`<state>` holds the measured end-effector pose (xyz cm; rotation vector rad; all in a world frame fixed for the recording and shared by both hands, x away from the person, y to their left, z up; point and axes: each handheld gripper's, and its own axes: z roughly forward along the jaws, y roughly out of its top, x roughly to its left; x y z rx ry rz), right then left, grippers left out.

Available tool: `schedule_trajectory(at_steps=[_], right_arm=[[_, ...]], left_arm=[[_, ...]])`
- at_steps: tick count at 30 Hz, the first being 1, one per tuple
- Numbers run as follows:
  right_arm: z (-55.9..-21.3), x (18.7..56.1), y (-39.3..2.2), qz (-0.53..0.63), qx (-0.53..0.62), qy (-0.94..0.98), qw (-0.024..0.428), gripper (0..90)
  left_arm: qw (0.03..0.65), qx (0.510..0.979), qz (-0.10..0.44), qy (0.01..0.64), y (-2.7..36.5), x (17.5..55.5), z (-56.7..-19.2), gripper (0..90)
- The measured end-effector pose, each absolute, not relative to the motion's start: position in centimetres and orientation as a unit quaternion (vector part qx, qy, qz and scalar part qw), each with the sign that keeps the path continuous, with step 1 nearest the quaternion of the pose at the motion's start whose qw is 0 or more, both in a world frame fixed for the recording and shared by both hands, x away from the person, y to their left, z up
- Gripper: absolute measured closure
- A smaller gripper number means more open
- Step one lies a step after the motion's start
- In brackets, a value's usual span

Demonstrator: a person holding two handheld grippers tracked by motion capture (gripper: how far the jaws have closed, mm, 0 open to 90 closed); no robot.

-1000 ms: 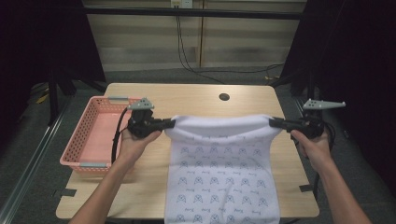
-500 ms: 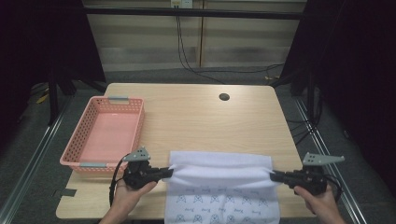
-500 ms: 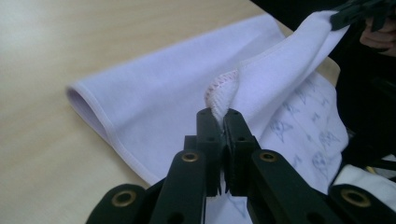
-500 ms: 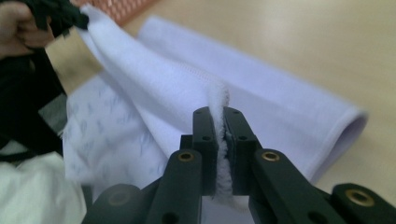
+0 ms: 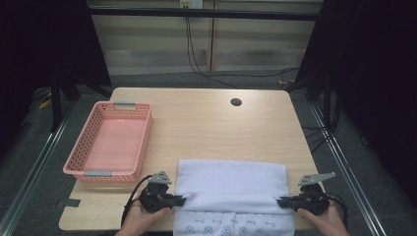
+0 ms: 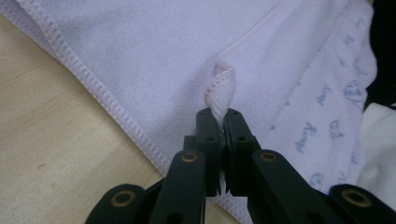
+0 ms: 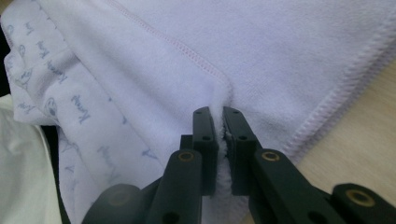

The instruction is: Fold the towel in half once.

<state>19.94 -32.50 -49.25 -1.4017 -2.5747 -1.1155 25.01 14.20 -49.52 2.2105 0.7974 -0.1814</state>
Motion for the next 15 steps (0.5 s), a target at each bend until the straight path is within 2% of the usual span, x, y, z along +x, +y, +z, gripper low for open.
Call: schedule_trajectory(at_steps=[8,10,15], right_arm=[[-49.3,20.9,-32.5,-0.356,-0.458,-0.814,-0.014,86.3],[-49.3,22.2,-32.5,-0.353,-0.465,-0.811,-0.029,86.3],[-49.5,24.7,-32.5,-0.357,-0.469,-0.806,-0.048,86.4]], left_arm=[[0.371,0.87,-0.022,0.323,13.0,27.1,-49.4,87.6],[0.371,0.869,0.002,0.328,12.6,28.7,-49.5,87.5],[0.37,0.862,0.011,0.346,12.2,31.6,-49.5,87.6]])
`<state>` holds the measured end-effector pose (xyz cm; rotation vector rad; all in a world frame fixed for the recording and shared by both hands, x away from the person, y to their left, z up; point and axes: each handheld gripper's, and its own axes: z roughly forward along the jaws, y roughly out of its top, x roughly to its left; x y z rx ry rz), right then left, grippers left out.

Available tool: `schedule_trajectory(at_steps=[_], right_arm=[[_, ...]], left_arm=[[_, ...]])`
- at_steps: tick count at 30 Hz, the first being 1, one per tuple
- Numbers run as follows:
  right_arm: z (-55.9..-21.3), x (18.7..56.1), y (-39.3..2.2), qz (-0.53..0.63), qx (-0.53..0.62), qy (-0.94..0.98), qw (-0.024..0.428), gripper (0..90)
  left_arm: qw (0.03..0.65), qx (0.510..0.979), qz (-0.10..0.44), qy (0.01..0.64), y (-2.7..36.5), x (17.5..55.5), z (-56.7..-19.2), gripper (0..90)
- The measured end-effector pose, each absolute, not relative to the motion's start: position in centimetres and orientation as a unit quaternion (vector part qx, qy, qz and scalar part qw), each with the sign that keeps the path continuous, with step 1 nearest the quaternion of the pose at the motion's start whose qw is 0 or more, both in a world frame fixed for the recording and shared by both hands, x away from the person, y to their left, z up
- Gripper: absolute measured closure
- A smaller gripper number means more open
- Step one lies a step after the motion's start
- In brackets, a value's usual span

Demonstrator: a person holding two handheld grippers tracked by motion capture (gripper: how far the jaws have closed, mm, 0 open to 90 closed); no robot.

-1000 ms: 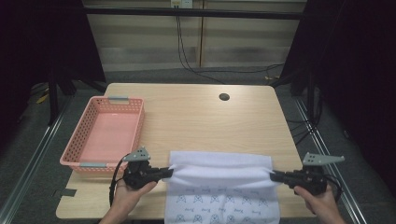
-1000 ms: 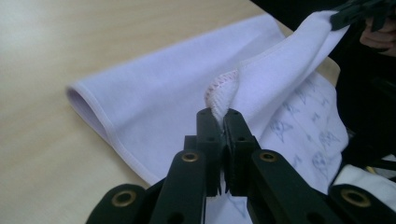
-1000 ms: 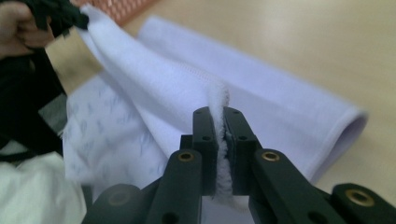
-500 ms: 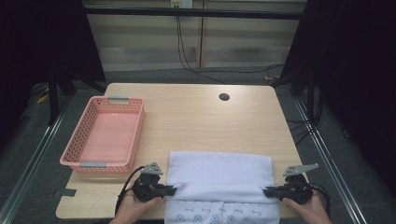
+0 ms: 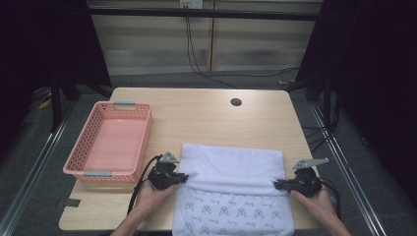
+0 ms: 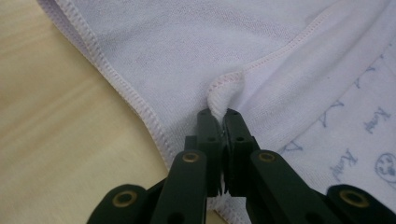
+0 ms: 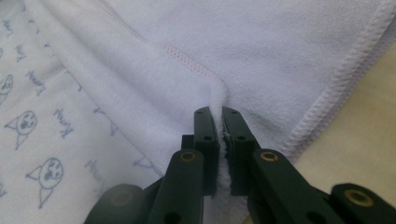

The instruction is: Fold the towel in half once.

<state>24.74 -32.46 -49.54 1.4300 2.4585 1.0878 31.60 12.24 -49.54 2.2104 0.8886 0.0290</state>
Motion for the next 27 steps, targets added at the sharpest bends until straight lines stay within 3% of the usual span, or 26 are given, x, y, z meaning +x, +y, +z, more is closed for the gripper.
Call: schedule_trajectory(at_steps=[11,27], right_arm=[[-49.9,30.9,-32.5,0.362,0.48,0.795,0.079,86.4],[-50.3,39.9,-32.3,0.356,0.52,0.768,0.111,86.4]], left_arm=[[0.372,0.843,0.05,0.384,11.4,36.8,-49.8,87.6],[0.361,0.824,0.058,0.432,10.8,45.3,-49.9,87.5]])
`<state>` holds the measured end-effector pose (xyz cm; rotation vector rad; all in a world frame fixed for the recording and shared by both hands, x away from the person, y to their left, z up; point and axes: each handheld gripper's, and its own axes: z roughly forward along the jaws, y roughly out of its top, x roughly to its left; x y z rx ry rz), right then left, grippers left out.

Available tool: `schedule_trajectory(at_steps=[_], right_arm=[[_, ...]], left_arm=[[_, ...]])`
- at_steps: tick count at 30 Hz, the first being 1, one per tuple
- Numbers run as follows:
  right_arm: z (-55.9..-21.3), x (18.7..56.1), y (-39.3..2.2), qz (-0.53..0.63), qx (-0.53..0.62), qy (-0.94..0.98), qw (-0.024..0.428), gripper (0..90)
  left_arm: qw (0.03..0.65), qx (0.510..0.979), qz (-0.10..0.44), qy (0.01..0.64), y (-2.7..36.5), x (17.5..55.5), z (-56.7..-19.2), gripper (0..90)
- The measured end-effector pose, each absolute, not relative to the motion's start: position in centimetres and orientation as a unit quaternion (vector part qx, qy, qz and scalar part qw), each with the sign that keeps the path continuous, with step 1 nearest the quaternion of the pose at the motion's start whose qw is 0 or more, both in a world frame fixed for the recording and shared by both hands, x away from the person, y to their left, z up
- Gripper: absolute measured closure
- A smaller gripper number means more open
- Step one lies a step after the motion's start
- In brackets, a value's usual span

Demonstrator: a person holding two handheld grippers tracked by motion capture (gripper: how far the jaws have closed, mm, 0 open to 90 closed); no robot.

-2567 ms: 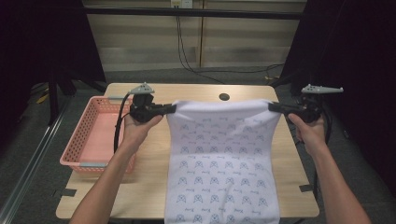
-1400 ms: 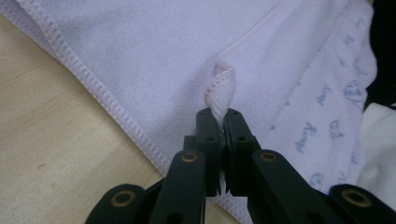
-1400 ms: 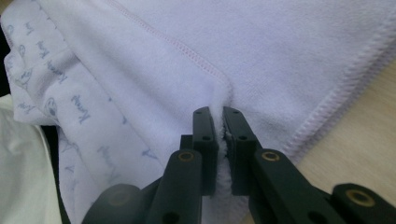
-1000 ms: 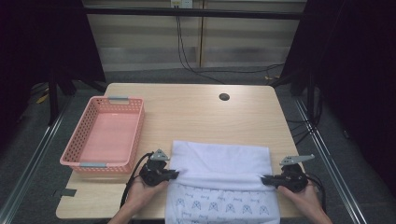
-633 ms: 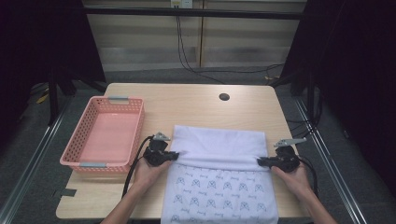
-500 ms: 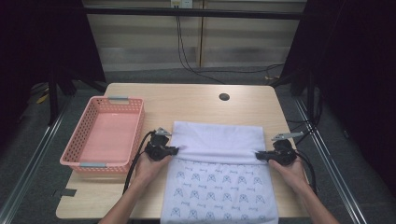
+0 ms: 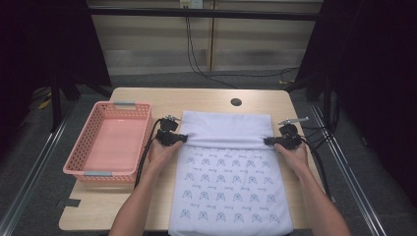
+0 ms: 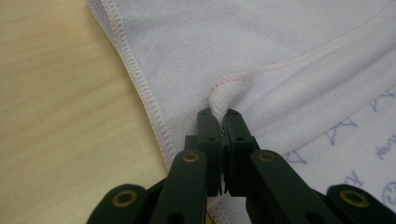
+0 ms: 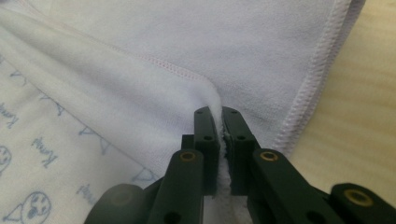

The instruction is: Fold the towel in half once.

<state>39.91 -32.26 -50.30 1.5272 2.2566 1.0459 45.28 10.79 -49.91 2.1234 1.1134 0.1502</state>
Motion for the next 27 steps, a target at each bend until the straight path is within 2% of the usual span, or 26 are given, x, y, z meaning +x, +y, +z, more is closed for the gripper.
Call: schedule_trajectory(at_steps=[7,16,20,22,23,27], right_arm=[[-50.3,42.5,-31.3,0.339,0.542,0.754,0.151,86.2],[-49.9,43.2,-30.8,0.333,0.552,0.748,0.156,86.1],[-47.6,42.6,-32.2,0.391,0.535,0.735,0.144,86.2],[-46.1,42.2,-32.8,0.42,0.527,0.725,0.145,86.2],[-45.3,42.0,-33.0,0.43,0.52,0.723,0.148,86.2],[-42.8,40.8,-33.5,0.463,0.507,0.711,0.153,86.2]], left_arm=[[0.359,0.82,0.067,0.441,10.6,47.5,-49.9,87.5],[0.361,0.818,0.076,0.442,10.6,47.3,-49.8,87.5],[0.397,0.811,0.07,0.424,11.3,46.4,-47.5,87.4],[0.388,0.823,0.085,0.406,11.3,46.1,-46.5,87.2],[0.408,0.822,0.09,0.387,11.6,45.4,-44.7,87.1],[0.442,0.808,0.087,0.379,12.5,44.2,-42.1,87.2]])
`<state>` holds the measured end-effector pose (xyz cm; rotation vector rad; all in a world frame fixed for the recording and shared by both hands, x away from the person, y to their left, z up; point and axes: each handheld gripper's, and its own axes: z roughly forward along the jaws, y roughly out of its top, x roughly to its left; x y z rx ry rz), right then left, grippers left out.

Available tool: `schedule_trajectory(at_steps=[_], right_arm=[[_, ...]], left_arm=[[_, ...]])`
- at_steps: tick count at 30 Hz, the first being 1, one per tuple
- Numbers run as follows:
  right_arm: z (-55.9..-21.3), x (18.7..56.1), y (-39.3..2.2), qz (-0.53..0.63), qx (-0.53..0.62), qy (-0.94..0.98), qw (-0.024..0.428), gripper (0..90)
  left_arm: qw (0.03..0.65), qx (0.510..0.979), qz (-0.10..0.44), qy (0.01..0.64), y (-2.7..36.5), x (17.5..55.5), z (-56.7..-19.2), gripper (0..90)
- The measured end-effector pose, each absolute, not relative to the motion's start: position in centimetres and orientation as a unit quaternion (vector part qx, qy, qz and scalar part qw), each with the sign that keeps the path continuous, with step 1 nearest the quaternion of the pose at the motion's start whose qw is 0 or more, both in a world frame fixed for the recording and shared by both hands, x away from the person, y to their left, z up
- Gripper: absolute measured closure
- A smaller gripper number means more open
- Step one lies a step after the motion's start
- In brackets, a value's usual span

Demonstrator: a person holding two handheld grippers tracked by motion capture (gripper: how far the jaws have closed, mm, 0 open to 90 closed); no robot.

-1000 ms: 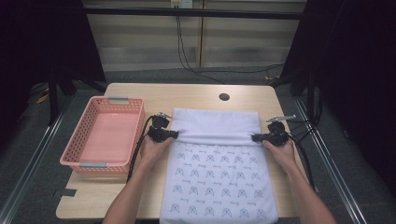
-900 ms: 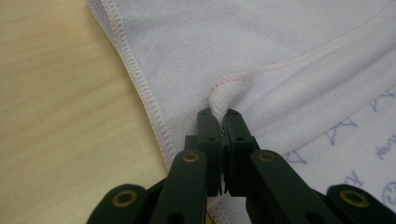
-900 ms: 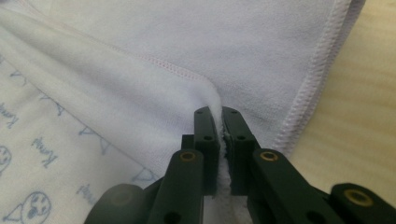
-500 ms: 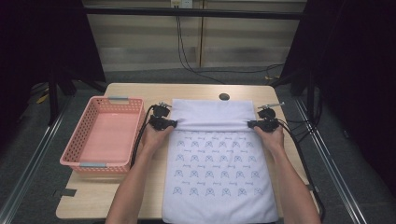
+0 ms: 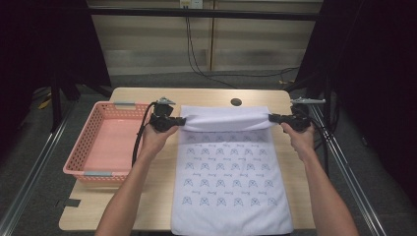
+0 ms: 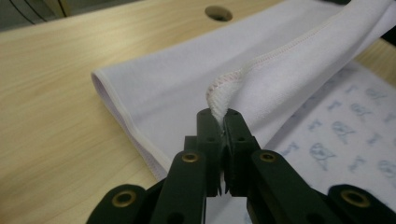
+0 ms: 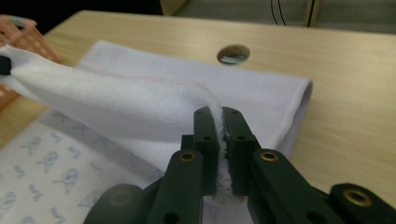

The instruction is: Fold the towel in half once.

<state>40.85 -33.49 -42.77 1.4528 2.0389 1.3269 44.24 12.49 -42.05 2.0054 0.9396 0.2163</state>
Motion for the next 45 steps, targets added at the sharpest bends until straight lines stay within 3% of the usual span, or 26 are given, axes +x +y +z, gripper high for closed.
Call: schedule_trajectory(at_steps=[4,6,14,24,37,43,45], right_arm=[[-40.6,39.6,-33.8,0.482,0.489,0.711,0.155,86.2],[-39.8,39.1,-34.1,0.491,0.481,0.715,0.132,86.2],[-37.0,35.6,-34.5,0.501,0.458,0.72,0.142,86.2],[-34.0,29.1,-34.2,0.522,0.404,0.738,0.143,86.1],[-36.2,22.2,-33.0,0.509,0.378,0.762,0.13,86.1],[-40.5,20.2,-33.2,0.482,0.391,0.777,0.104,85.5],[-43.4,19.6,-33.3,0.461,0.404,0.787,0.067,85.2]], left_arm=[[0.479,0.796,0.076,0.362,13.5,42.6,-40.0,87.2],[0.486,0.795,0.076,0.354,13.9,41.8,-39.1,87.2],[0.514,0.791,0.08,0.321,14.5,38.4,-36.3,87.2],[0.549,0.778,0.085,0.295,16.2,32.7,-34.1,87.2],[0.528,0.797,0.054,0.289,17.7,27.5,-37.7,87.0],[0.5,0.819,0.013,0.282,17.4,25.1,-42.9,86.6],[0.479,0.828,-0.005,0.292,17.3,24.7,-45.1,86.6]])
